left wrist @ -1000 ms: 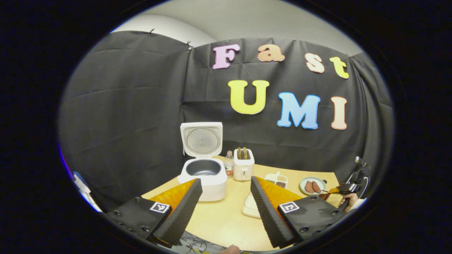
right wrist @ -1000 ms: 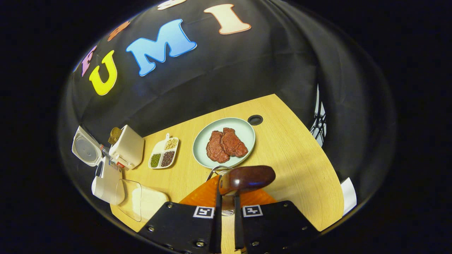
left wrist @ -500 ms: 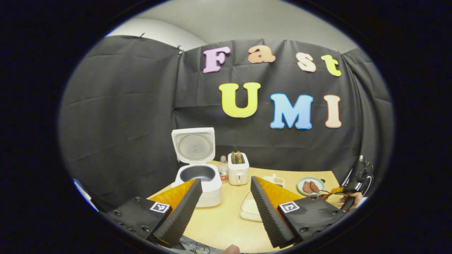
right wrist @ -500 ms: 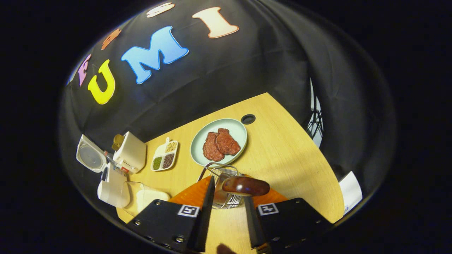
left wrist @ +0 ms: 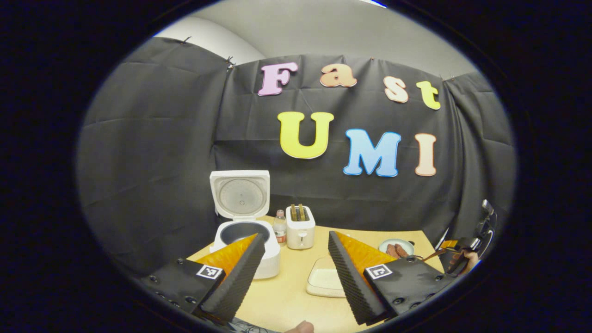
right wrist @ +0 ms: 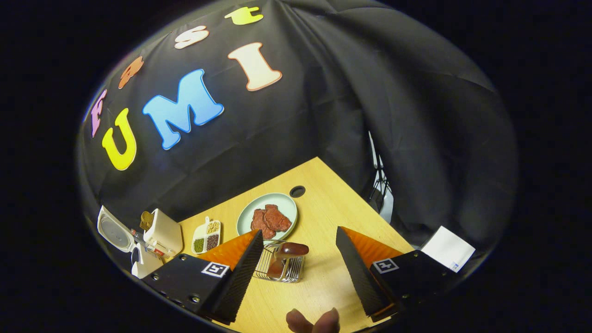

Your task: Close the left gripper, press the button to open the rice cooker; take a wooden spoon from the chopstick holder with the right hand, scoop a spoonful of rice and pour it into the rice cooker, then put the wooden spoon back into the chopstick holder.

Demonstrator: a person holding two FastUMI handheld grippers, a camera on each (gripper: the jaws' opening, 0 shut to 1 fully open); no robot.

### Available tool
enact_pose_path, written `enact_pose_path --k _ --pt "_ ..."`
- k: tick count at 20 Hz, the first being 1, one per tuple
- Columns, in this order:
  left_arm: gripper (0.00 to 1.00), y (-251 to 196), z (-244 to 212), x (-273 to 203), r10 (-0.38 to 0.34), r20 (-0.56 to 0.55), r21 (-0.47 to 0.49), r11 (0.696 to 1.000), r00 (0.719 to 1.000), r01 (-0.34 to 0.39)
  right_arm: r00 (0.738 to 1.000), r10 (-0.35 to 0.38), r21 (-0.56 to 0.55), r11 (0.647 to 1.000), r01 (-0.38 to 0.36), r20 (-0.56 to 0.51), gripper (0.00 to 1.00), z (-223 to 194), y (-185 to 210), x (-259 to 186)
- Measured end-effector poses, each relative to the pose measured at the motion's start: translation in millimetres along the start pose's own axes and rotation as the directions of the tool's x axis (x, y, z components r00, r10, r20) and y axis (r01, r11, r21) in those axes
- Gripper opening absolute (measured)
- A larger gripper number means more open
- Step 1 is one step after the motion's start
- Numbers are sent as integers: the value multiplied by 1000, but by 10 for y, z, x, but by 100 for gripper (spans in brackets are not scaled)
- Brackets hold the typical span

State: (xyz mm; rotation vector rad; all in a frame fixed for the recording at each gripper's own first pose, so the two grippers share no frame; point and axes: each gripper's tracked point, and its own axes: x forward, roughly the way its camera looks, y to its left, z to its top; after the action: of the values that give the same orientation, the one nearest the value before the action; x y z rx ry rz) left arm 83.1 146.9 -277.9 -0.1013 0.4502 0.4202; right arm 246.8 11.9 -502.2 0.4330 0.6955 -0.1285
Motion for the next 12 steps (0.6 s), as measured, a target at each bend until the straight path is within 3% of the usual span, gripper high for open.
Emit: enact_pose_path --k 6,7,12 --pt "99 671 214 589 -90 62 -16 996 994 91 982 21 -65 998 -9 188 97 315 778 -942" --pt "94 794 219 728 -102 66 -25 994 993 104 977 42 -86 996 -24 211 97 339 986 -1080" --pt "93 1339 286 1409 -141 78 -88 985 987 147 945 99 -180 983 -44 310 96 361 1806 -1677"
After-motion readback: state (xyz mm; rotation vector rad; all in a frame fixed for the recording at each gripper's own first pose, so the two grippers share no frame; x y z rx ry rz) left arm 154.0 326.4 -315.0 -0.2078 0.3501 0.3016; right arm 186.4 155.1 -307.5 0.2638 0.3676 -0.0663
